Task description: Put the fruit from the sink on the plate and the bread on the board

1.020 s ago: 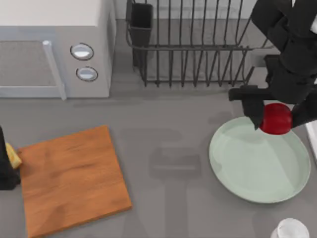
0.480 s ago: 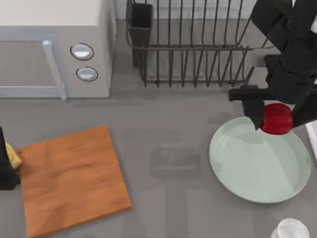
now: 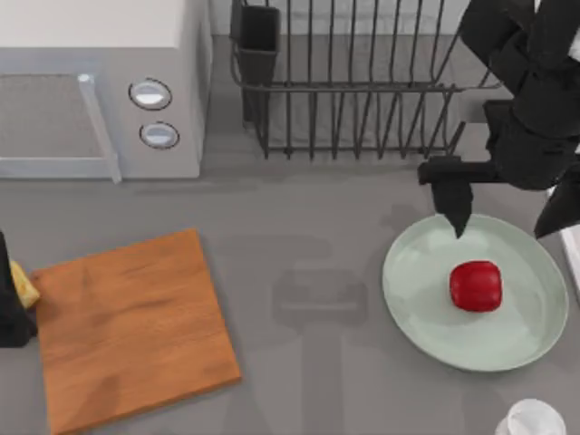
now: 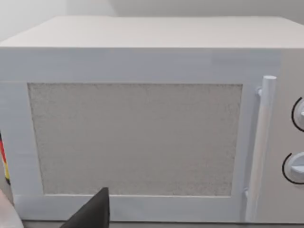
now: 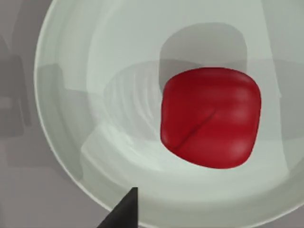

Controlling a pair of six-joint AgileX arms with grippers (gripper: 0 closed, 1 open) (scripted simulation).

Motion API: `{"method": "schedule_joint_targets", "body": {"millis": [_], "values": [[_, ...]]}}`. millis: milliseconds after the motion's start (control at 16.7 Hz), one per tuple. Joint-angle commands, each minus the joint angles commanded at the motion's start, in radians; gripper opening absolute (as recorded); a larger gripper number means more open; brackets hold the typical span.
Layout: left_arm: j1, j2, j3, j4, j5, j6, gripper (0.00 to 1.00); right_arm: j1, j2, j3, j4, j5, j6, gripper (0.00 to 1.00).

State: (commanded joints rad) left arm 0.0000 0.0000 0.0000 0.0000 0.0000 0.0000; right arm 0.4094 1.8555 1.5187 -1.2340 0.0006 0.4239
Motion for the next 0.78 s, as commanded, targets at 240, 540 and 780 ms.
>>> {"method": "schedule_joint_targets", "body": {"millis": [240,540,780], "values": [[0.000,0.000,0.000,0.000,0.000,0.000,1.00,0.000,0.000,0.000,0.000,0.000,0.000,1.00],[0.000,0.000,0.000,0.000,0.000,0.000,1.00,-0.002,0.001,0.000,0.000,0.000,0.000,1.00],[0.000,0.000,0.000,0.000,0.000,0.000,1.00,-0.022,-0.087,-0.076,0.062,0.000,-0.021,1.00]]}}
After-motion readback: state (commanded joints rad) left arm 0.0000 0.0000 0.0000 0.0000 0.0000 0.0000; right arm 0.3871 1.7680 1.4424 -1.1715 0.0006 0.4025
